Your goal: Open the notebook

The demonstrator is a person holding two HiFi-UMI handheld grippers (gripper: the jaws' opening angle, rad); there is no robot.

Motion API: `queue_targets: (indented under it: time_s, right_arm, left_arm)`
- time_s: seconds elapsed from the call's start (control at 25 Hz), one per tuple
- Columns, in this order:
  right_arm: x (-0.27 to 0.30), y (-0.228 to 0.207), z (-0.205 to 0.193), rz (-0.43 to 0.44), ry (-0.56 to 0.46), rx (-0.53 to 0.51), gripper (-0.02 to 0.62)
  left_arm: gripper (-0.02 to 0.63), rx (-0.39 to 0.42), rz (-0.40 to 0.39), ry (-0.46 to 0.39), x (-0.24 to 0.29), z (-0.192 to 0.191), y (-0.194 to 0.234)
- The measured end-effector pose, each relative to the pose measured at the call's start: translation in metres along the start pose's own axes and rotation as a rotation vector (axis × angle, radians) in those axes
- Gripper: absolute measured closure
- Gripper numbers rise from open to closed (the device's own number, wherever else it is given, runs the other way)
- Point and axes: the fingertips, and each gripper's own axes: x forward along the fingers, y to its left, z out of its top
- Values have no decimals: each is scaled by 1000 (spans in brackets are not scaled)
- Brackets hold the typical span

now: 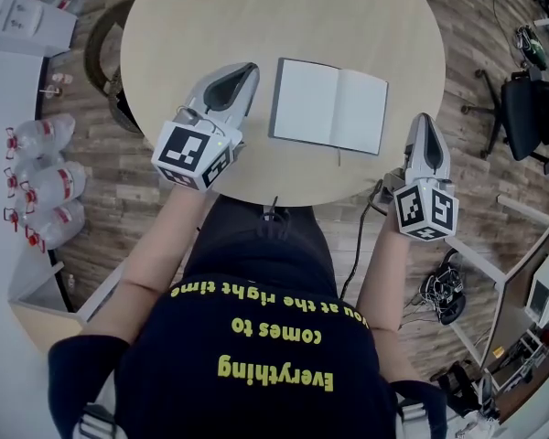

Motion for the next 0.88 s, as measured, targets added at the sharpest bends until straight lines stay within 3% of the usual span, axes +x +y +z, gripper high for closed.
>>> queue_targets:
  time_s: [0.44,0.88]
  right_arm:
    - [-19,37,84,68,-161,-42,583]
    - [-29,69,103,110,-210,-99,583]
  left_arm:
    - [603,25,7,-52,-4,43,-1]
    - [603,43,2,-145,-14,78,-12]
